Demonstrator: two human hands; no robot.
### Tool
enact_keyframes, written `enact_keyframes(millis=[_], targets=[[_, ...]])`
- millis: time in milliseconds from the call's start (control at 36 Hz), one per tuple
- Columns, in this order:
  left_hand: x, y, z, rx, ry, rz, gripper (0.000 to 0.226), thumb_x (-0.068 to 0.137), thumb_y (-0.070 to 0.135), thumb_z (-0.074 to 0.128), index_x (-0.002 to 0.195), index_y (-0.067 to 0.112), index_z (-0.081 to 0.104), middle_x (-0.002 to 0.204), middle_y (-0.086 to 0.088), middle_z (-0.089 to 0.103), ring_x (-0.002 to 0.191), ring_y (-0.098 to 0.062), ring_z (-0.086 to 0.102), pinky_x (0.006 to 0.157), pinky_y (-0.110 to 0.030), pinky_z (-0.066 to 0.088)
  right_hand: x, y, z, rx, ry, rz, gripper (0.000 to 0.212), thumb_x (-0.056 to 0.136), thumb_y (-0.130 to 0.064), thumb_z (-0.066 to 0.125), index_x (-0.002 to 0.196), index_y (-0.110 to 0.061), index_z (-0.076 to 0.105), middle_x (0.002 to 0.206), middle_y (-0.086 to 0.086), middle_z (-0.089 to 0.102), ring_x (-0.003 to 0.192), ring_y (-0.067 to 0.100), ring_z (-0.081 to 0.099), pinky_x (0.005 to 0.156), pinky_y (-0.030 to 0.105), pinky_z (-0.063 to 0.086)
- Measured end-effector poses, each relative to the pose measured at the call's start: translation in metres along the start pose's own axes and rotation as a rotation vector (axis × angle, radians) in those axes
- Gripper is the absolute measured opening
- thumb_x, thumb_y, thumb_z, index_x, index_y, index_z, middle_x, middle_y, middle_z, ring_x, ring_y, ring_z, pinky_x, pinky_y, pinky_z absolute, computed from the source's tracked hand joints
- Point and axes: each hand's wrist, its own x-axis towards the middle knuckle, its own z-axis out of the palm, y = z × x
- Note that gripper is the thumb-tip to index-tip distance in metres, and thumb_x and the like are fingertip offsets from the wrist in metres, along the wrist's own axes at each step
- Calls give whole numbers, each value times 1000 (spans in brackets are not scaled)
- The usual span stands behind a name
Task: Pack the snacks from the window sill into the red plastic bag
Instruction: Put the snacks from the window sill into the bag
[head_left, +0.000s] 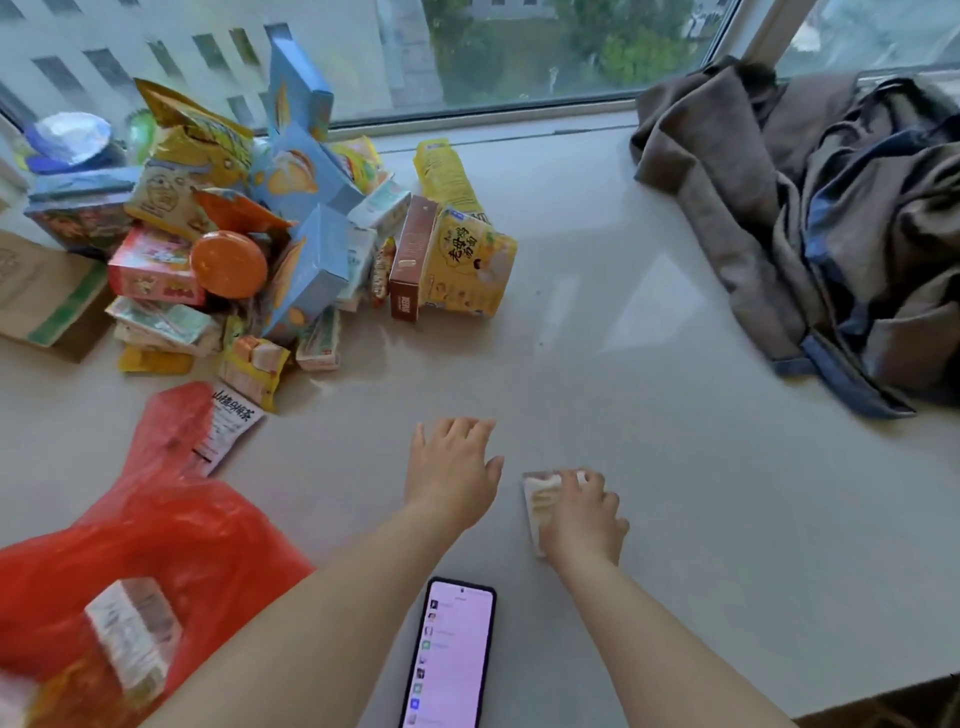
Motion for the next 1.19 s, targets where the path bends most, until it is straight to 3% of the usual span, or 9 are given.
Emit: enact_keyframes(millis=[139, 250, 306, 389, 528, 750, 972, 1194], targets=[[7, 6, 10, 8, -25, -66, 48, 99, 41, 33, 145, 28, 28, 147, 8, 35, 136, -18, 27, 114, -42, 17, 19, 9, 9, 19, 3, 1, 65, 86, -22, 59, 141, -28, 25, 136, 5, 29, 117, 27, 40, 89, 33, 43], [11, 3, 10, 11, -25, -117, 48, 99, 42, 32, 145, 27, 28, 148, 7, 35, 136, -19, 27, 114, -41, 16, 34, 4, 3, 157, 13, 63, 61, 95, -12, 42, 148, -21, 14, 131, 11, 36, 110, 31, 51, 92, 35, 42], [11, 0, 8, 5, -27, -139, 49, 99, 42, 32, 145, 27, 28, 148, 7, 34, 136, -19, 27, 114, -41, 15, 40, 1, 0, 168, 24, 62, 47, 96, -11, 37, 141, -15, 27, 127, 12, 47, 110, 30, 55, 92, 36, 43], [11, -8, 0, -4, -15, -168, 48, 99, 42, 32, 145, 27, 28, 147, 6, 35, 136, -19, 28, 115, -42, 16, 41, -8, -11, 84, 9, -8, 23, 93, -12, 41, 115, -15, 47, 115, 9, 63, 108, 28, 59, 91, 35, 44], [6, -34, -20, -16, 50, -238, 47, 98, 42, 33, 143, 27, 32, 144, 4, 40, 132, -20, 33, 112, -40, 22, 32, -43, -38, 104, -65, -163, 26, 88, -15, 46, 105, -13, 65, 112, 12, 66, 107, 30, 60, 84, 30, 45], [-14, -104, -50, -21, 118, -362, 48, 97, 41, 36, 143, 25, 34, 143, 1, 42, 131, -21, 34, 109, -40, 24, 9, -123, -52, 252, -107, -291, 21, 82, -12, 50, 94, -11, 67, 102, 16, 68, 98, 35, 60, 76, 32, 47], [-22, -185, -60, -59, 101, -390, 49, 95, 33, 42, 142, 20, 34, 141, -2, 40, 130, -24, 38, 110, -40, 24, -12, -202, -39, 335, -55, -397, 17, 84, -11, 50, 90, -9, 65, 94, 12, 66, 79, 29, 54, 62, 28, 38], [-18, -265, -62, -66, -28, -405, 48, 95, 24, 44, 141, 16, 35, 138, -9, 42, 123, -30, 45, 100, -37, 34, -7, -292, -28, 247, 63, -529, 21, 87, -17, 49, 97, -7, 65, 110, 11, 52, 107, 31, 48, 72, 33, 40]])
